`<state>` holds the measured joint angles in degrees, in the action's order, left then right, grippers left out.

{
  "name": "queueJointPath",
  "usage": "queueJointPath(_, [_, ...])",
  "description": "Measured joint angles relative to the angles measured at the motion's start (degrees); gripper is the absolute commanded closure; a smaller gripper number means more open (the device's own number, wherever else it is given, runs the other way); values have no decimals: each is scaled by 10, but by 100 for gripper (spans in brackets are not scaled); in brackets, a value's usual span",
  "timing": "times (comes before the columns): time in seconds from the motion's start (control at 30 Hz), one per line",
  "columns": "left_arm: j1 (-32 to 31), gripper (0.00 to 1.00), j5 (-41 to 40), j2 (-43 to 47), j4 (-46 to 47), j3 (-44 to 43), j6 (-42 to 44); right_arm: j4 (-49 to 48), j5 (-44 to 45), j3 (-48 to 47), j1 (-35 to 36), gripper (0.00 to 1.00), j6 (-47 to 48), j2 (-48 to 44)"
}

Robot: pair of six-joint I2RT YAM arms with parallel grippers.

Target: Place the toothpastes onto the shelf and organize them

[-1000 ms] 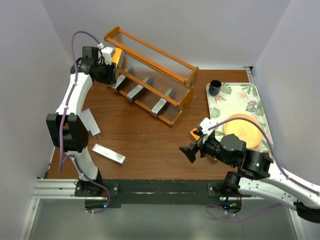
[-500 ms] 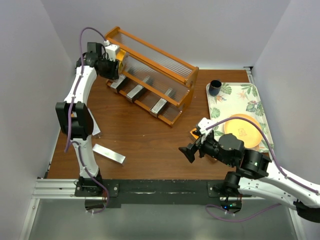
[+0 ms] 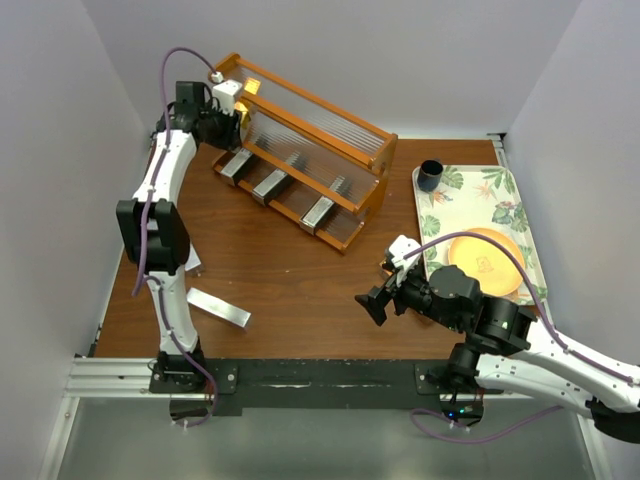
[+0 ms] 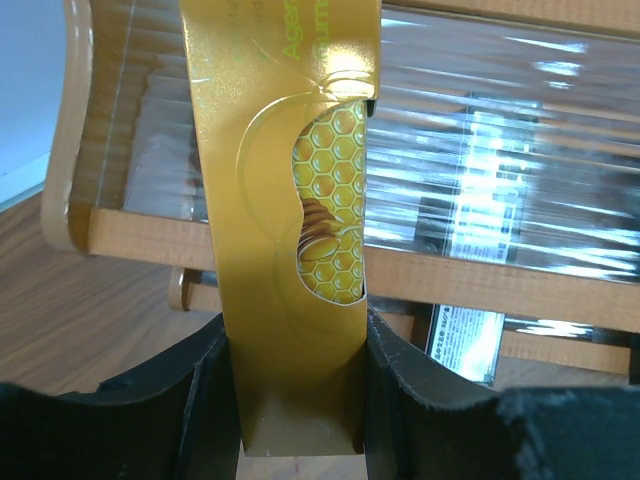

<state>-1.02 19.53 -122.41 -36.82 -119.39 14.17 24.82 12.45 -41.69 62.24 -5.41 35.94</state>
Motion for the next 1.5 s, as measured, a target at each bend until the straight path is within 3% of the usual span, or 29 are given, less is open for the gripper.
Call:
queueJointPath(0.27, [3,53,7,-17,26,-5,0,0,0,0,0,1,0,1])
queueJointPath(0.37, [2,46,7,-17,34,-5,2,0,0,0,0,1,0,1])
queueJointPath(0.63, [2,39,12,-17,66,-5,3,0,0,0,0,1,0,1])
queueJointPath(0.97, [2,55,12,-17,85,-3,3,0,0,0,0,1,0,1])
queueJointPath(1.17, [3,55,11,-17,114,9,2,0,0,0,0,1,0,1])
queueJointPath(1.3, [3,45,15,-17,122,11,-1,0,0,0,0,1,0,0])
queueJointPath(1.43, [3,23,27,-18,134,11,-1,0,0,0,0,1,0,1])
queueJointPath(1.5, [3,18,33,-18,138,11,1,0,0,0,0,1,0,1])
